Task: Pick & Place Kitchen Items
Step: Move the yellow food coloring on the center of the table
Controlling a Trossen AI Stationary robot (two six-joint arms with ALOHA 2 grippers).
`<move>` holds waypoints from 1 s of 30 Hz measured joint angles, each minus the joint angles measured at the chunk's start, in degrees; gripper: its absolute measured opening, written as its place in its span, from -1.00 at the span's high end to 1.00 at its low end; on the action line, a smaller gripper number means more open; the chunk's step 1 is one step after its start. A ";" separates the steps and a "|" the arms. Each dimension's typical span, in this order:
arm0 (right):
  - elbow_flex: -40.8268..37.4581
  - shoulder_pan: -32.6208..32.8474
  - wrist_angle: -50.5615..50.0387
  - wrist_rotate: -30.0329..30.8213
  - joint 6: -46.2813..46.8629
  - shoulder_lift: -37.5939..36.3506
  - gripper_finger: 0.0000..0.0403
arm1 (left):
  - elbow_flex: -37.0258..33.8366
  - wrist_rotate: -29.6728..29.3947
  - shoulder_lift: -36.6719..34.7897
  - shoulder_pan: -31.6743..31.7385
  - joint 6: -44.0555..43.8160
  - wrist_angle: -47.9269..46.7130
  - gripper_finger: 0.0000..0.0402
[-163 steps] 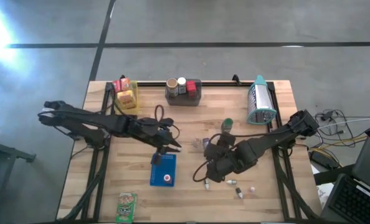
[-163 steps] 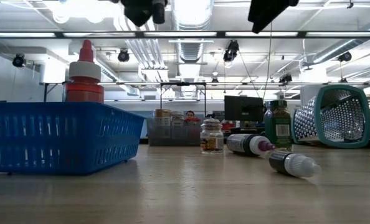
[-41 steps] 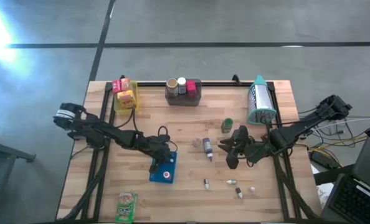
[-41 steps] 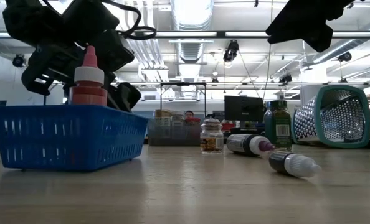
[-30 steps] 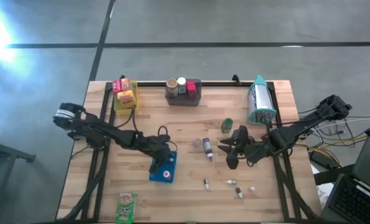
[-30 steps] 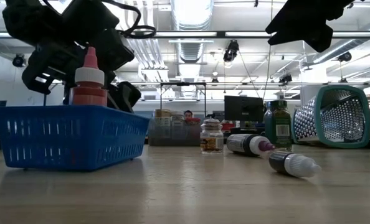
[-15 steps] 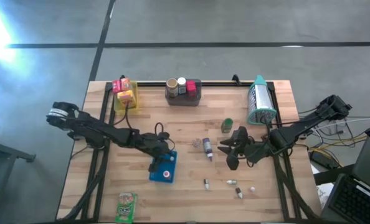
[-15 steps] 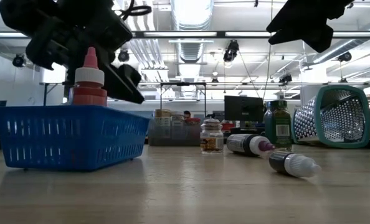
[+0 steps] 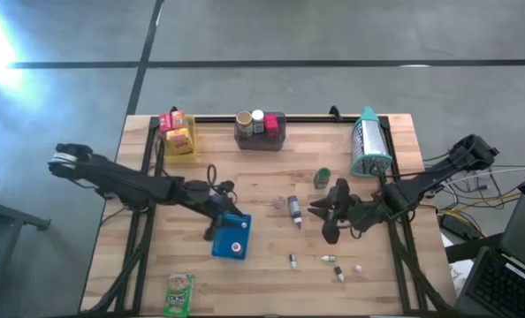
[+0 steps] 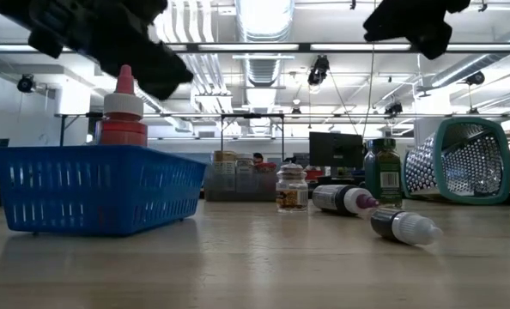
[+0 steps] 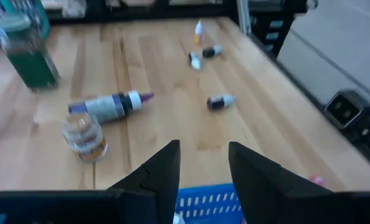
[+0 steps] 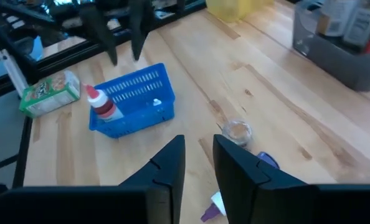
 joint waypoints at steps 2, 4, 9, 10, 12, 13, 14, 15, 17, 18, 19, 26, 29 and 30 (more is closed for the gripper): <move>1.26 1.14 -0.16 0.31 -0.99 1.07 0.63 | 0.00 -0.02 -2.33 0.00 0.00 -1.13 0.29; 3.05 2.02 -0.17 0.33 -1.56 2.50 0.62 | 0.00 -0.02 -4.52 0.00 0.04 -1.29 0.29; 10.18 4.43 -6.51 0.51 0.34 7.91 0.61 | 0.00 -0.21 -9.23 0.00 0.04 -1.37 0.28; 12.25 5.02 -9.84 0.49 1.89 9.33 0.61 | 0.00 -0.25 -10.06 0.00 0.06 -1.39 0.28; 16.98 6.25 -18.88 0.43 6.91 12.17 0.63 | 0.00 -0.28 -11.49 0.00 0.07 -1.30 0.28; 19.52 7.00 -24.34 0.38 10.45 13.75 0.64 | 0.00 -0.30 -12.11 0.00 0.07 -1.33 0.28; 22.09 7.83 -29.87 0.14 14.30 15.36 0.65 | 0.00 -0.35 -12.61 0.00 0.07 -1.30 0.28; 24.66 8.74 -35.67 -0.34 18.40 17.07 0.66 | 0.00 -0.37 -13.11 0.00 0.09 -1.36 0.28; 29.33 10.87 -45.83 -2.13 27.03 20.41 0.66 | 0.00 -0.41 -13.95 -0.04 0.09 -1.19 0.28; 31.68 12.16 -50.68 -3.01 31.33 22.07 0.65 | 0.00 -0.45 -14.37 -0.04 0.10 -1.19 0.28; 33.78 13.61 -54.73 -3.70 35.38 23.64 0.64 | 0.00 -0.45 -14.76 -0.04 0.17 -1.11 0.28; 43.54 25.35 -68.17 -3.79 59.21 31.22 0.51 | 0.00 -0.74 -16.05 -0.04 3.10 0.67 0.28; 44.03 29.27 -67.73 -2.76 66.53 32.79 0.48 | 0.00 -0.86 -16.06 -0.04 3.19 1.92 0.28; 44.02 30.20 -67.75 -3.51 68.65 33.14 0.48 | 0.00 -0.87 -16.06 -0.04 3.19 2.57 0.28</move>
